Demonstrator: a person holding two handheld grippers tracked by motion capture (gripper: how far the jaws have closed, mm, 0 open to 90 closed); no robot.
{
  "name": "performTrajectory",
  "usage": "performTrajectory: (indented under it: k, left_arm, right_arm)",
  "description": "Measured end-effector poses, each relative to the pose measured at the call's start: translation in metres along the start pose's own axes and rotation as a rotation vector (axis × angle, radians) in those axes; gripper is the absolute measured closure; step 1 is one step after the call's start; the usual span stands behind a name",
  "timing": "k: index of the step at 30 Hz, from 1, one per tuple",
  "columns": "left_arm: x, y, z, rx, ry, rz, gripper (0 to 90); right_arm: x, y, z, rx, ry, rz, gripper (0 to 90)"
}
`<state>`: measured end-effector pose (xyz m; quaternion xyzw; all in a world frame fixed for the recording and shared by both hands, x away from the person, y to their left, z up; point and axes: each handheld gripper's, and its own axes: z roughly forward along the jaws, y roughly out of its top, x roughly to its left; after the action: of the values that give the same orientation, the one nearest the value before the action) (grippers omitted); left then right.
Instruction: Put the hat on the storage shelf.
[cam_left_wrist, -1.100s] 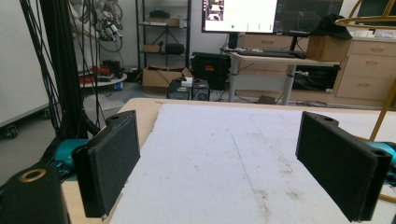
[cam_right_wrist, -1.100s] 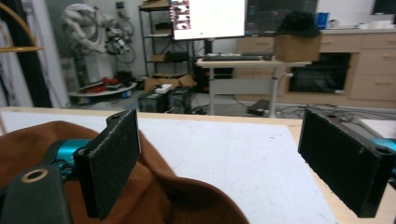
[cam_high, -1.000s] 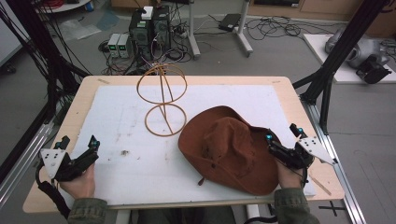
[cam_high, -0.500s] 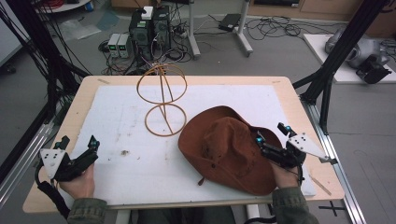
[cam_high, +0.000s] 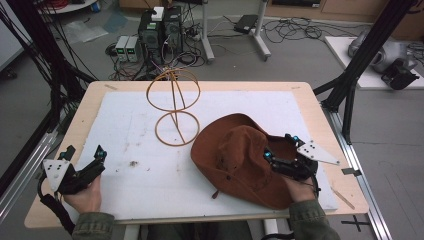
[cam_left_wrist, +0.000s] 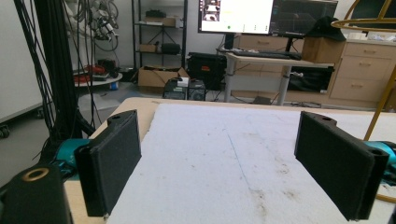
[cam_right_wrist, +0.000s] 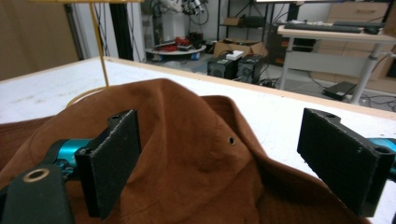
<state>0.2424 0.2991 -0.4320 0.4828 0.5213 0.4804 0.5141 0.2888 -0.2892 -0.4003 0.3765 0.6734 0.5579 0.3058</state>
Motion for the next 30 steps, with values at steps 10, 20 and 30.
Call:
performTrajectory:
  k: [10, 20, 30]
  left_arm:
    - [-0.001, -0.001, 0.001, 0.006, -0.005, 0.008, 14.9]
    - [0.0, -0.001, 0.001, 0.002, -0.006, 0.008, 15.0]
    - [-0.002, -0.001, 0.003, 0.007, -0.015, 0.016, 15.1]
  right_arm:
    - [0.008, -0.001, 0.013, 0.073, 0.085, -0.055, 12.8]
    - [0.021, -0.004, 0.033, 0.178, 0.159, -0.111, 12.7]
    - [0.026, -0.009, 0.043, 0.251, 0.18, -0.156, 12.6]
